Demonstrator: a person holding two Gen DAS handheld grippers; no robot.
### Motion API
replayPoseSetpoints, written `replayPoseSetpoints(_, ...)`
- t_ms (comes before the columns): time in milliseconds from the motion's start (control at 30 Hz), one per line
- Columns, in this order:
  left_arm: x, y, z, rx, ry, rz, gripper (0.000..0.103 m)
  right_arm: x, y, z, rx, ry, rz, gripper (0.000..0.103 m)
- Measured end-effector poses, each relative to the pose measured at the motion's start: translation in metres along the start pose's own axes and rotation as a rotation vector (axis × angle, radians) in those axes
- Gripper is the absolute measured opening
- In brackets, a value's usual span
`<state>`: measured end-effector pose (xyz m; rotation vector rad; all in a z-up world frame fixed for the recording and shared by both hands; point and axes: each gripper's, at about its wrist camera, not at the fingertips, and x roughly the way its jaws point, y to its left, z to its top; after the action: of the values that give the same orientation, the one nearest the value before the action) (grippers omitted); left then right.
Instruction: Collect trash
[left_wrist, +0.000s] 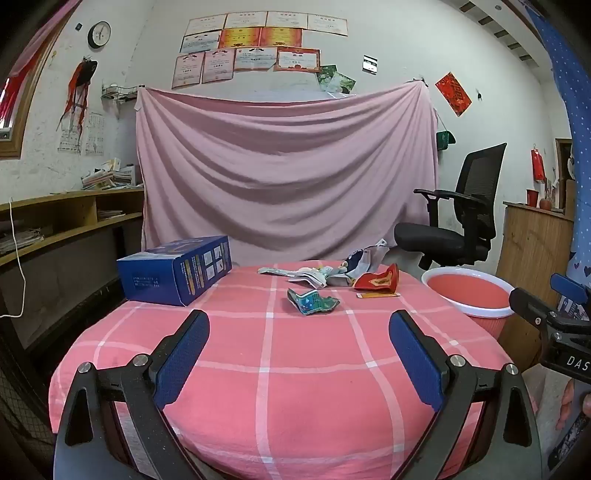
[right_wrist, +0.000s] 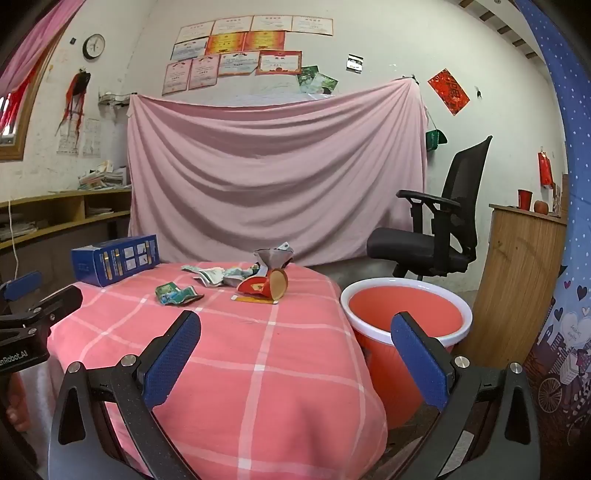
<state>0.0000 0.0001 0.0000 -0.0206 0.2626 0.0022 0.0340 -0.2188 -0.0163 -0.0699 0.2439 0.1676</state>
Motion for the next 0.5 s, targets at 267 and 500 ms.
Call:
replayPoseSetpoints(267, -0.0001, 0.0, 0.0, -0.001, -0.001, 0.0, 0.095, -0.0001, -0.0001, 0.0002, 0.0, 0.0, 0.001, 0.103)
replayPoseSetpoints(500, 0.0, 0.0, 0.0, -0.001, 0.0, -0.001, 0.095, -0.0001, 0.0002, -0.0005, 0.001, 0.002, 0.003, 0.103)
